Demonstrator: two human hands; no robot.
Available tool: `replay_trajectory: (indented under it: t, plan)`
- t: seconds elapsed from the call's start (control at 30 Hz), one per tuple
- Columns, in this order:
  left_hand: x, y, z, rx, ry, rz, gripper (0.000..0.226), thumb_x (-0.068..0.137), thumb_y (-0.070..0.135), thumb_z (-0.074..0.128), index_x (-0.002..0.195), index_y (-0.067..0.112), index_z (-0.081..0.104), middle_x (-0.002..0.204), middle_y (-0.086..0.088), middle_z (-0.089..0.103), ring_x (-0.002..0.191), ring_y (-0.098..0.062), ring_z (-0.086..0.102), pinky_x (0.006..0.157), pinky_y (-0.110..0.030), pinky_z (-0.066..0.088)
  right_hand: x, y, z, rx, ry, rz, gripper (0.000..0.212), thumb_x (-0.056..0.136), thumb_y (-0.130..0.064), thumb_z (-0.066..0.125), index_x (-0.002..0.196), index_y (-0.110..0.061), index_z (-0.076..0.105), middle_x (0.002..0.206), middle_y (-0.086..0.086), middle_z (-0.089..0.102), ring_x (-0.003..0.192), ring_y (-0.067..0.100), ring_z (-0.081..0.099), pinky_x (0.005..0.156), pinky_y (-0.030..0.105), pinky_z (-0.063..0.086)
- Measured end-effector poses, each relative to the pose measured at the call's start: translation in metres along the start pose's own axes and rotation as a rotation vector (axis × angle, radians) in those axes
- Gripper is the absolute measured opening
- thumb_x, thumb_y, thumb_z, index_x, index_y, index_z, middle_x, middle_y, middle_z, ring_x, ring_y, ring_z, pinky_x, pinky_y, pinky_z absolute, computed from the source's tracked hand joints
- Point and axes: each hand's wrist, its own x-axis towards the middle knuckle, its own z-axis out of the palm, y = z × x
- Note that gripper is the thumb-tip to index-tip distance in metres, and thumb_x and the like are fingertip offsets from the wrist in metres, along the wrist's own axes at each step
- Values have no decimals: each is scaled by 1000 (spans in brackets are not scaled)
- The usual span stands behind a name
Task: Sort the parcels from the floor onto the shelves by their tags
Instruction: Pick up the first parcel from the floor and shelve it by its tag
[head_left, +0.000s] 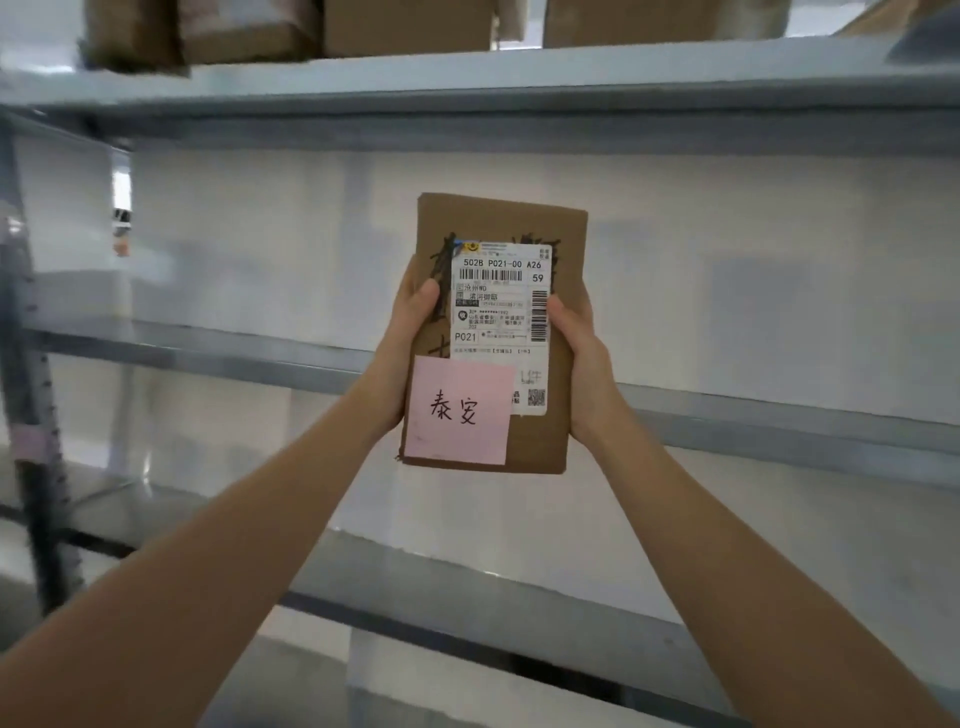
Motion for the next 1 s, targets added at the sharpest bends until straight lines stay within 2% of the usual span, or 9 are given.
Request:
replay_trajectory:
  t: [0.17, 0.33, 0.47, 0.57, 0.63, 0.73, 0.8, 0.9, 1.0]
  plan:
    - [-30, 43, -87, 80, 121, 54, 109, 60, 55, 76, 143, 5, 26, 141, -27, 43, 104, -30, 62, 79, -38, 56, 30, 64, 80, 110, -143, 108, 66, 84, -26, 57, 145, -19, 33, 134, 16, 57, 108, 27, 63, 83, 35, 58]
    - [-58, 71, -156, 177, 277, 99, 109, 59, 55, 76, 143, 5, 27, 121, -18, 57, 90, -23, 70, 69, -33, 58, 57, 128, 141, 178, -291, 173, 58, 90, -23, 54, 144, -22, 35, 127, 10, 62, 100, 20, 68, 78, 33, 58]
    - [-71, 81, -210, 244, 407, 115, 102, 64, 54, 72, 143, 6, 28, 112, -14, 66, 88, -24, 71, 67, -33, 58, 83, 183, 180, 251, -381, 247, 64, 84, -27, 58, 144, -23, 36, 128, 12, 62, 107, 26, 66, 81, 36, 58]
    - [-81, 82, -245, 271, 485, 119, 102, 66, 53, 72, 144, 6, 27, 121, -21, 59, 94, -27, 69, 74, -37, 58, 95, 220, 206, 282, -443, 336, 70, 78, -32, 60, 143, -20, 38, 129, 15, 61, 108, 30, 65, 77, 36, 59]
    - [-91, 81, -267, 279, 573, 138, 107, 61, 53, 76, 142, 3, 28, 118, -21, 58, 88, -24, 70, 70, -35, 58, 99, 248, 223, 305, -484, 357, 67, 78, -30, 59, 141, -19, 39, 126, 15, 62, 102, 26, 68, 74, 35, 58]
    - [-110, 73, -300, 281, 650, 135, 106, 61, 52, 76, 142, 2, 29, 115, -20, 58, 84, -23, 71, 67, -33, 58, 99, 289, 245, 346, -545, 425, 70, 79, -29, 60, 144, -20, 35, 132, 17, 59, 113, 33, 62, 89, 47, 54]
    - [-123, 69, -321, 274, 719, 117, 89, 72, 47, 67, 142, 4, 30, 114, -19, 59, 81, -22, 71, 65, -33, 59, 97, 315, 258, 370, -574, 480, 70, 80, -28, 60, 145, -20, 34, 133, 18, 57, 117, 37, 59, 93, 49, 52]
    - [-143, 62, -353, 242, 783, 102, 59, 89, 34, 44, 142, 12, 32, 112, -17, 61, 79, -22, 71, 65, -34, 59, 93, 350, 277, 351, -572, 517, 68, 79, -26, 59, 143, -19, 35, 128, 15, 61, 108, 30, 65, 84, 43, 56]
    - [-157, 60, -386, 215, 849, 50, 80, 79, 44, 62, 142, 5, 32, 109, -16, 65, 80, -23, 72, 62, -32, 58, 90, 376, 297, 334, -576, 519, 68, 80, -21, 62, 143, -21, 36, 114, 7, 66, 89, 15, 72, 67, 29, 58]
